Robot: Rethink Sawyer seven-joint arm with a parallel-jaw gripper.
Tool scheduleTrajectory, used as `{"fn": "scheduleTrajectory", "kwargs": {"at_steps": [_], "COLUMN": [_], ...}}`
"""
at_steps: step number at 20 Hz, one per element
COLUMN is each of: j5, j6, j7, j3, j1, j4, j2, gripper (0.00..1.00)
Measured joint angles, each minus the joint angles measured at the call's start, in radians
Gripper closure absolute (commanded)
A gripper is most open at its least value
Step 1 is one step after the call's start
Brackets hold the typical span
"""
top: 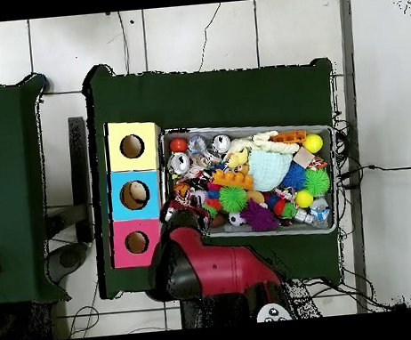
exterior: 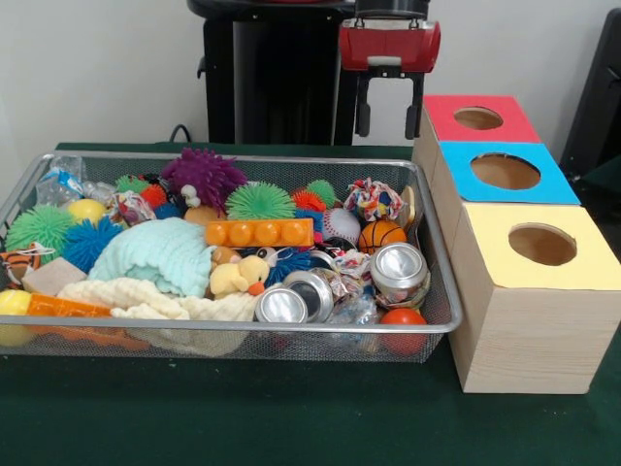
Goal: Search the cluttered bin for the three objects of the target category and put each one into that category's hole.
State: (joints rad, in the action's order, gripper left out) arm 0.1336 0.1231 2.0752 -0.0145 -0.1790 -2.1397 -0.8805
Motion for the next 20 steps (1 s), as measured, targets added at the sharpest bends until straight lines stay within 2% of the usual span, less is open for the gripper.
{"fn": "scheduleTrajectory", "kwargs": {"at_steps": [12,20], "j5": [0.014,0.037], "j6": [0.015,0.105], "j7": [0.000,0.000], "j3": [-0.015,-0.013], "j1": [-0.029,-0.017], "j4": [0.001,0.003], "j2": [0.054,0.145], "gripper": [0.00,0.00]}}
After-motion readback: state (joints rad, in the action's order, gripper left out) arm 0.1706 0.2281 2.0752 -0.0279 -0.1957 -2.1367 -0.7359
